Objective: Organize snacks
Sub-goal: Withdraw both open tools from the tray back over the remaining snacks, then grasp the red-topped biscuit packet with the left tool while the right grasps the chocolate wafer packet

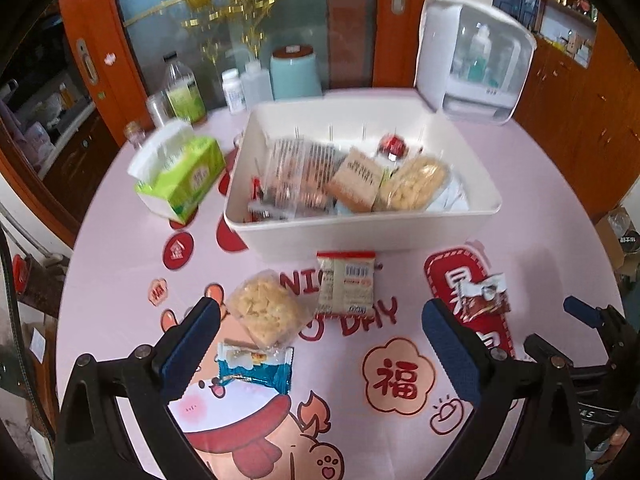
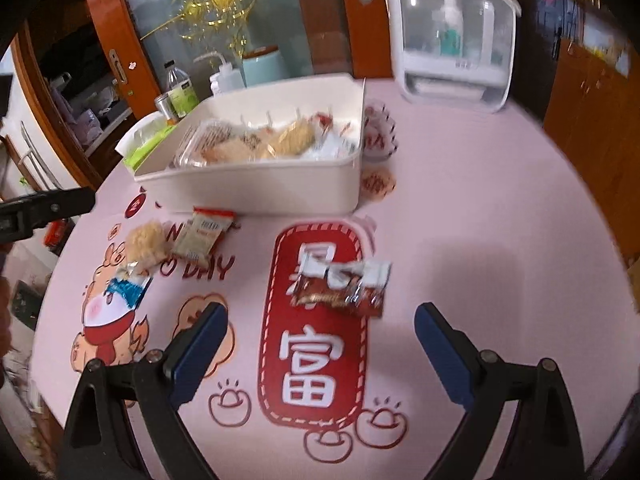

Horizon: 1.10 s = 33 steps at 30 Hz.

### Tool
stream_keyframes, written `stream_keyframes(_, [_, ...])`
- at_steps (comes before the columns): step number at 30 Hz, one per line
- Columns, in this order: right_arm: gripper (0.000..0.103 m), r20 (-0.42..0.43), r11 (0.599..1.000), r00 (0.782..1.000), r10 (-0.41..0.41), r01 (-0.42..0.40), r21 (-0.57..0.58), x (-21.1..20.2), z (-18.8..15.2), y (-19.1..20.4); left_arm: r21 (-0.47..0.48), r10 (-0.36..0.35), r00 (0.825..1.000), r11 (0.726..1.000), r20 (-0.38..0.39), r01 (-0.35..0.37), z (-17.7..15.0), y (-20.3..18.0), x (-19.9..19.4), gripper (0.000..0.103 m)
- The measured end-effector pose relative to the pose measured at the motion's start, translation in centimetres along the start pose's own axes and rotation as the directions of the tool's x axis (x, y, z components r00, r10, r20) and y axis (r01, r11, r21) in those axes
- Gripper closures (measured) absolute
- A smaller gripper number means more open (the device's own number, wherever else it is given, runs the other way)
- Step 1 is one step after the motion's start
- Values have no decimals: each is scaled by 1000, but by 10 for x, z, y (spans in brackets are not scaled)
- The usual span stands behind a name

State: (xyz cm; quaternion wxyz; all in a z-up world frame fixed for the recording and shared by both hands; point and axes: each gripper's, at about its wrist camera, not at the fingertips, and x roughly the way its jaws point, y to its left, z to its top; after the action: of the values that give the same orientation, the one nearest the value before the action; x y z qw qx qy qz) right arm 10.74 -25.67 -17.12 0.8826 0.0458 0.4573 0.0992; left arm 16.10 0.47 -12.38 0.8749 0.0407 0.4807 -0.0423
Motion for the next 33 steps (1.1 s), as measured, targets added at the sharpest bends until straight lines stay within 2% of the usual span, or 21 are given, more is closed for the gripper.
stream_keyframes(3, [8,-27,999,1000,15,-14,52,11,-5,-9,-3,-6,999,1000,-48,6,-4,3,24,2])
stream_keyframes(9, [8,-49,997,997,-64,66,45,31,0,-12,-32,-28,994,999,-104,25,-5,5,65,2])
stream_keyframes(17, [8,-84,989,987,-137,142,47,74,13,-10,-85,-26,991,996,-133,15,3,5,111,2])
stream_keyframes(23, [6,-152,983,975,-164,174,55,103,11,-10,-37,-6,986,999,-167,0,3,-13,140,2])
stream_keyframes(27, [6,-144,977,966,-214,215,-12,108,10,-1,-25,14,983,999,-181,-19,4,-21,154,3])
stream_keyframes(30, [6,-138,976,967,-215,216,-7,108,9,-1,9,56,984,998,-172,-55,5,-29,161,3])
stream_keyframes(33, [6,-132,976,967,-217,218,-5,107,8,-1,35,60,983,998,-176,-55,5,-34,167,5])
